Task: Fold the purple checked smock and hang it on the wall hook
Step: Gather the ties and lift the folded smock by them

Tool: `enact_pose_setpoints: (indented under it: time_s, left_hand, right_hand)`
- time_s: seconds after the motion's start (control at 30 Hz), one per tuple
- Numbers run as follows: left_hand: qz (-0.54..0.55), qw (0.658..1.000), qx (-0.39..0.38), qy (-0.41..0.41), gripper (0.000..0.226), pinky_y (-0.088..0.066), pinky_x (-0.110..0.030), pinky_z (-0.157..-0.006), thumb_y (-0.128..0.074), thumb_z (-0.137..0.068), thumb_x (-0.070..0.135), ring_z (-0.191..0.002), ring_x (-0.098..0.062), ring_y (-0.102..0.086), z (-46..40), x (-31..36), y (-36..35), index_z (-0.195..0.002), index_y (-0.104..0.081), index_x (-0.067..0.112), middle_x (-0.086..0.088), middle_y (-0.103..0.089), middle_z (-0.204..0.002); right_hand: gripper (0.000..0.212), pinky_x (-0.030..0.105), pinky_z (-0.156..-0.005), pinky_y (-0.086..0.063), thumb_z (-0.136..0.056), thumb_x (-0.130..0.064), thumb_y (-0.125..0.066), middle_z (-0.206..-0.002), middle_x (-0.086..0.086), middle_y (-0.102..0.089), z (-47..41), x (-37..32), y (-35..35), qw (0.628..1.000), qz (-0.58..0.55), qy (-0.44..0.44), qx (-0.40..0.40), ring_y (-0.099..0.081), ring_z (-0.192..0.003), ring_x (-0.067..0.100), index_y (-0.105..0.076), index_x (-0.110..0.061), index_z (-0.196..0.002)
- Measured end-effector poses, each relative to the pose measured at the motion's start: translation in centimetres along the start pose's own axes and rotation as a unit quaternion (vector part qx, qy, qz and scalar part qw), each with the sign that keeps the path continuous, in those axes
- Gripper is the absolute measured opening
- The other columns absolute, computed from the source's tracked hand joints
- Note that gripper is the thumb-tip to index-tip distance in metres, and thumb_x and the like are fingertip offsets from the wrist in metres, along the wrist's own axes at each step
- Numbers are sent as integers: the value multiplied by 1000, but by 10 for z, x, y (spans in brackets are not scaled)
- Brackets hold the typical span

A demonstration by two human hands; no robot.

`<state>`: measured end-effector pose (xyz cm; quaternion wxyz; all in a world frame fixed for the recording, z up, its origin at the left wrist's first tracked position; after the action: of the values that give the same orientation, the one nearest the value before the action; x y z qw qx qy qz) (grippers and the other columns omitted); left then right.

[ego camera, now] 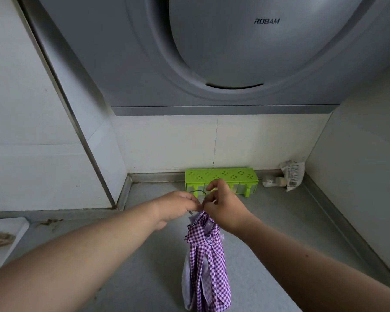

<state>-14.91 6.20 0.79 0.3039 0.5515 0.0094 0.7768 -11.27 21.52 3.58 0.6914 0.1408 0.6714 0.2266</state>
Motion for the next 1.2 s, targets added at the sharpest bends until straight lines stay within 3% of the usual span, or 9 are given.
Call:
enact_pose_setpoints:
  time_s: [0.13, 0.33, 0.43, 0.53, 0.73, 0.8, 0.97, 1.1, 1.2]
  left_hand:
    - [-27, 999, -9, 15, 20, -35, -29, -71, -76, -91, 13, -84, -14, -54, 0, -4, 3, -75, -70, 23, 3, -65, -81]
    - [-75, 997, -14, -16, 18, -41, -26, -83, -77, -94, 19, -100, -16, -58, -5, -7, 7, -78, -72, 26, 1, -66, -97]
    - [-99, 994, 18, -39, 22, -44, -32, -98, -80, -89, 27, -113, -20, -57, -6, -7, 11, -69, -76, 33, -2, -56, -119]
    - [-86, 995, 28, -52, 21, -46, -40, -110, -79, -87, 29, -118, -21, -59, -7, -8, 13, -67, -78, 37, -4, -61, -120]
    - [-15, 1000, -22, -14, 15, -40, -37, -106, -73, -95, 23, -102, -16, -64, -5, -18, 9, -80, -76, 25, 5, -76, -90]
    - [-8, 1000, -21, -8, 17, -40, -38, -105, -69, -99, 20, -96, -16, -65, -4, -19, 8, -83, -72, 21, 3, -74, -84]
    - [13, 1000, 4, 1, 28, -48, -39, -92, -63, -103, 20, -89, -21, -62, -10, -28, 14, -77, -67, 30, 2, -66, -77]
    - [97, 995, -6, 21, 24, -52, -42, -90, -56, -108, 13, -86, -25, -63, -13, -36, 12, -85, -59, 18, -1, -60, -74]
    - [149, 988, -6, 38, 23, -55, -47, -97, -52, -108, 10, -91, -30, -61, -16, -41, 7, -87, -60, 14, -8, -57, -82]
  right_hand:
    - [37, 15, -66, -46, -86, -14, -67, -103, -11, -66, 2, -6, -10, 979, 190, 59, -54, -62, -84, 4, -65, -24, -121]
    - [26, 21, -77, -44, -93, -4, -59, -95, -10, -53, 0, -6, -13, 974, 213, 50, -54, -56, -90, 11, -80, -16, -103]
    - [17, 19, -70, -44, -93, -1, -63, -84, -13, -53, -4, 1, -16, 978, 196, 14, -71, -57, -81, 10, -75, -13, -96]
    - [14, 20, -57, -42, -89, -25, -78, -78, -9, -62, -4, 12, -17, 990, 122, -12, -70, -56, -64, 4, -66, -17, -87]
    - [21, 26, -61, -43, -102, -33, -63, -71, -10, -64, -8, 25, -12, 996, -71, -48, 11, -51, -61, 5, -71, -16, -93]
    - [19, 26, -60, -43, -104, -26, -62, -72, -15, -68, -9, 27, -12, 981, -177, -72, 14, -55, -59, 6, -75, -12, -98]
    - [28, 37, -68, -51, -107, -23, -53, -89, 13, -68, -9, 36, -19, 916, -372, -149, -18, -67, -74, 24, -66, -7, -88]
    - [26, 40, -79, -56, -108, -16, -47, -86, 17, -66, -8, 44, -27, 896, -388, -213, -25, -71, -80, 25, -56, -7, -86]
    - [22, 38, -68, -57, -108, -20, -43, -93, 21, -68, -6, 50, -34, 875, -411, -253, -27, -73, -77, 26, -54, -4, -97]
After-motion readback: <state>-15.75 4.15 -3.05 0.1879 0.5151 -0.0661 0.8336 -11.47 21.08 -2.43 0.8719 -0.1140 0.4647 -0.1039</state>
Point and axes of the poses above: each hand's wrist, its own z-axis away from the middle knuckle, its own y-axis out of the back of the hand, x = y × z, the point moved 6 cm from there along -z, towards the middle knuckle
